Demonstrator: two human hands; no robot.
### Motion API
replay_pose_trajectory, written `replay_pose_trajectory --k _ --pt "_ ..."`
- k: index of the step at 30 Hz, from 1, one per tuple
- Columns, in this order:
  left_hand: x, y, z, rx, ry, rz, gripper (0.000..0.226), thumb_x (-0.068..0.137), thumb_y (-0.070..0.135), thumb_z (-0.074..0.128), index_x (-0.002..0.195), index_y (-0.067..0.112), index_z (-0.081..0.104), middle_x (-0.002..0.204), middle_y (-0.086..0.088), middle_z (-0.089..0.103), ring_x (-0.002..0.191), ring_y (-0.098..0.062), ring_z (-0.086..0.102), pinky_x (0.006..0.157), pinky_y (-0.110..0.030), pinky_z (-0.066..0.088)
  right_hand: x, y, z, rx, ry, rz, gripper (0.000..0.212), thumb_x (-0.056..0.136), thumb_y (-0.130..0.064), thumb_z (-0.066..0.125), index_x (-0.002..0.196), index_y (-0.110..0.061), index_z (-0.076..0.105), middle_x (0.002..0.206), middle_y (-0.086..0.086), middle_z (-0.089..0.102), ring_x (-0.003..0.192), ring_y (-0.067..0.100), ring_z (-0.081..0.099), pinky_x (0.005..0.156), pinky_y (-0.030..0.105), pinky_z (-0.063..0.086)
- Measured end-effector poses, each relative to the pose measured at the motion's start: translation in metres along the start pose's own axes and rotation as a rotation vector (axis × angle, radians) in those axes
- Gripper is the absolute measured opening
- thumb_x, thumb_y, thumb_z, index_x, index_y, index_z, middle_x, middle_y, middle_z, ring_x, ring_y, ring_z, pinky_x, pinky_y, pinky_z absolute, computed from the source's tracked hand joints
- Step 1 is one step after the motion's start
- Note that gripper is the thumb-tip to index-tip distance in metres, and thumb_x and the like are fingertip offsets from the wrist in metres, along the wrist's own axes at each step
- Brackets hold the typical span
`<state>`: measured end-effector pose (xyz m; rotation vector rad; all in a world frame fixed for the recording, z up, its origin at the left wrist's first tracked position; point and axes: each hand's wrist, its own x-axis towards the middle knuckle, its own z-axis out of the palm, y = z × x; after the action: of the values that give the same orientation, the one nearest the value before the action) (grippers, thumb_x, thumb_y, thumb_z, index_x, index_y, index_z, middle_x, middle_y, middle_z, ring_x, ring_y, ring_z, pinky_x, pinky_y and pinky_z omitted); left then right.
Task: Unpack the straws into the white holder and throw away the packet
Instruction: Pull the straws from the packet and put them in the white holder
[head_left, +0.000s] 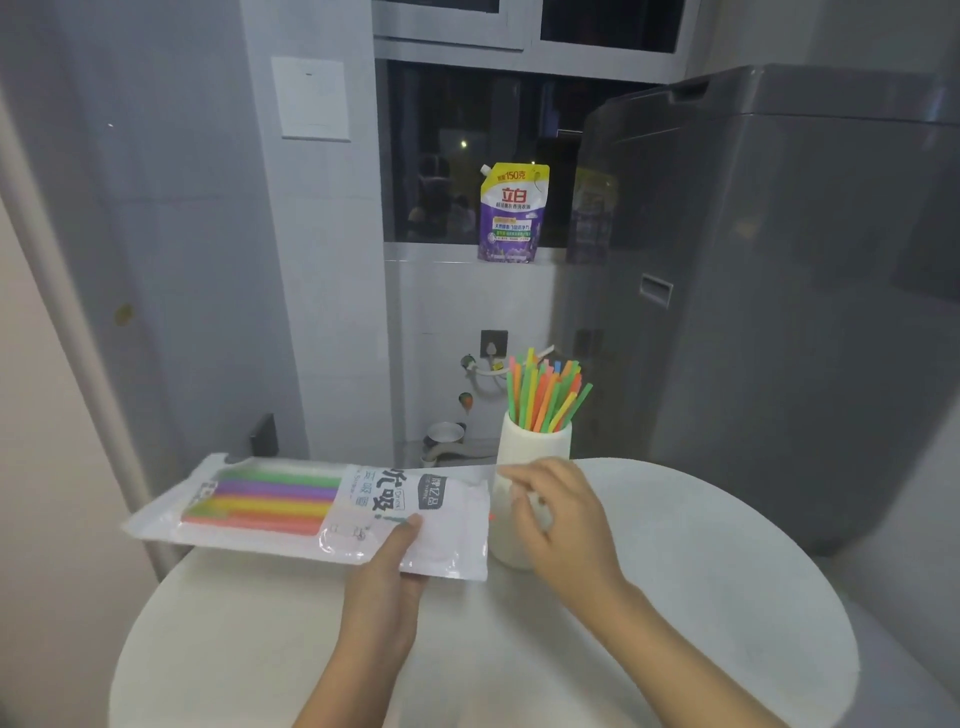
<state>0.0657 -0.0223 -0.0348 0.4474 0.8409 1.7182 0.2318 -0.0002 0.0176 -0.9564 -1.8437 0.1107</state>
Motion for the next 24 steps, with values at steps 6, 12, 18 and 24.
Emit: replay_pose_trajectory --k 6,12,18,24 --pt "-0.004 -0.001 0.001 0.336 -0.068 0.146 0.036 0.084 0.006 0.066 0.118 0.017 0.063 0.113 -0.005 0.072 0.101 -0.02 0.069 0.083 -0.037 0.054 -0.042 0.006 0.03 0.506 -0.172 0.677 0.024 0.098 -0.021 0.042 0.111 -0.038 0.053 0.115 -0.013 0.059 0.101 -0.004 0.058 0.084 0.015 0.048" --pt "-0.011 0.002 0.006 0.557 -0.095 0.26 0.045 0.074 0.018 0.074 0.118 0.022 0.063 0.112 0.007 0.072 0.104 -0.01 0.066 0.097 -0.044 0.05 -0.037 0.003 0.04 1.095 -0.168 1.114 0.032 0.096 -0.034 0.042 0.101 -0.015 0.067 0.085 -0.001 0.076 0.072 0.015 0.071 0.056 0.023 0.052" --pt "-0.01 0.005 0.007 0.434 -0.063 0.247 0.056 0.072 0.023 0.07 0.127 0.023 0.057 0.121 0.0 0.068 0.113 -0.02 0.063 0.098 -0.047 0.048 -0.036 0.009 0.043 0.849 -0.149 1.198 0.035 0.098 -0.034 0.041 0.074 -0.014 0.056 0.042 -0.006 0.047 0.035 0.009 0.036 0.038 0.018 0.027" --pt "-0.009 -0.002 0.008 0.152 -0.041 0.129 0.04 0.087 0.004 0.059 0.125 0.017 0.058 0.113 -0.001 0.072 0.103 -0.016 0.068 0.072 -0.026 0.057 -0.036 0.011 0.037 0.582 -0.047 0.897 0.022 0.096 -0.032 0.046 0.084 -0.016 0.055 0.086 0.006 0.068 0.067 0.016 0.066 0.058 0.025 0.055"
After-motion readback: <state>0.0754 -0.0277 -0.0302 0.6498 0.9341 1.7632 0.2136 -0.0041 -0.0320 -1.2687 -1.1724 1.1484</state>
